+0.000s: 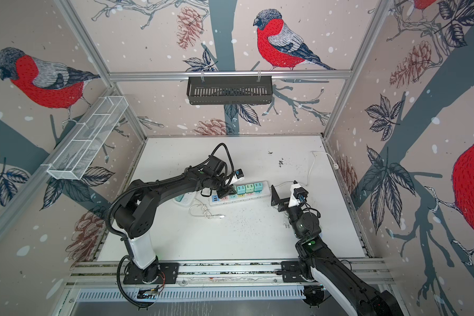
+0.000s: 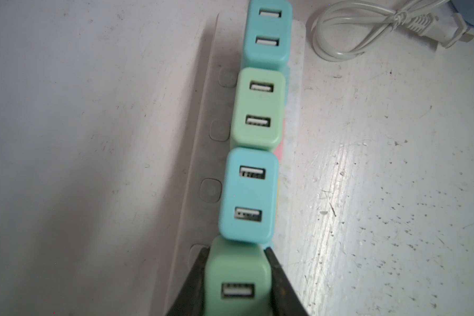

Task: Insert the plug
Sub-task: 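Lower the light-green adapter into the power strip socket nearest the robot with the left gripper, then open the left gripper and lift it off the plugged adapter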

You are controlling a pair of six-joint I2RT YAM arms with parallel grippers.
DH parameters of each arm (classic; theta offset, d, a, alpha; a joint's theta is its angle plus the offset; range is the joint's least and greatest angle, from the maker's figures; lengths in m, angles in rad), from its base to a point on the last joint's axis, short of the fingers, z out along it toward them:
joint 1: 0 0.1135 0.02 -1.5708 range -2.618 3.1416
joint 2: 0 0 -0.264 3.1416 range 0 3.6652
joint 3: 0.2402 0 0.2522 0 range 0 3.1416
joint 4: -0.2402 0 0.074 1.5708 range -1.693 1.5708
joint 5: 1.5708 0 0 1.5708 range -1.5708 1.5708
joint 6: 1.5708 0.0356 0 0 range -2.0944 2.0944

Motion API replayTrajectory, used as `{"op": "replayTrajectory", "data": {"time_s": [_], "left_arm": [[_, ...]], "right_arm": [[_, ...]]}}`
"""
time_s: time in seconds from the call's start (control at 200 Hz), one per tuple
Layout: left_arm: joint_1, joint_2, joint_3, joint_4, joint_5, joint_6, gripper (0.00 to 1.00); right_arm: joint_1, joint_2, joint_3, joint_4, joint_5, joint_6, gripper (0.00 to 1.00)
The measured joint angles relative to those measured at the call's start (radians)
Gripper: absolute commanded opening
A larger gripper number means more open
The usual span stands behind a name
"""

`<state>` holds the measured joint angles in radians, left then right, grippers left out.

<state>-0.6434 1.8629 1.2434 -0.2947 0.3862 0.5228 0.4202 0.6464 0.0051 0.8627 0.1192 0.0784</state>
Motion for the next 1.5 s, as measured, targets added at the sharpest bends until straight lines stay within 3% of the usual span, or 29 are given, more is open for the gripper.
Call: {"op": "replayTrajectory", "data": {"time_s": [0.725,0.786,0.821,0.826,0.831,0.836,0.846,0.861,1.131,1.346,1.501], "left_arm": [[0.018,0.067,0.047,0.004,0.051,0.005,0.00],[0.018,0.050,0.034,-0.003,0.030,0.001,0.08],[0.018,0.044,0.029,-0.004,0.027,0.000,0.21],[0.018,0.043,0.028,-0.004,0.027,0.000,0.39],[0.018,0.043,0.028,-0.004,0.027,0.000,0.68],[0.018,0.042,0.026,-0.004,0.026,-0.001,0.78],[0.018,0.040,0.025,-0.004,0.025,-0.001,0.91],[0.018,0.038,0.023,-0.004,0.024,-0.001,0.97],[0.018,-0.083,-0.062,0.054,0.005,-0.035,0.98],[0.018,-0.333,-0.253,0.209,-0.034,-0.083,0.98],[0.018,-0.544,-0.436,0.387,-0.161,-0.152,0.98]], "right_arm": [[-0.015,-0.024,0.000,-0.010,-0.006,0.014,1.00],[-0.017,-0.025,0.000,-0.010,-0.004,0.023,1.00],[-0.018,-0.025,0.000,-0.010,-0.004,0.023,1.00],[-0.018,-0.025,0.000,-0.010,-0.003,0.023,1.00],[-0.018,-0.025,0.000,-0.010,-0.003,0.023,1.00],[-0.018,-0.025,0.000,-0.010,-0.003,0.023,1.00],[-0.018,-0.025,0.000,-0.010,-0.003,0.023,1.00],[-0.018,-0.025,0.000,-0.010,-0.003,0.023,1.00],[-0.020,-0.031,0.000,-0.010,-0.002,0.024,1.00],[-0.023,-0.032,0.000,-0.010,0.012,0.028,1.00],[-0.025,-0.032,0.000,-0.010,0.014,0.031,1.00]]}}
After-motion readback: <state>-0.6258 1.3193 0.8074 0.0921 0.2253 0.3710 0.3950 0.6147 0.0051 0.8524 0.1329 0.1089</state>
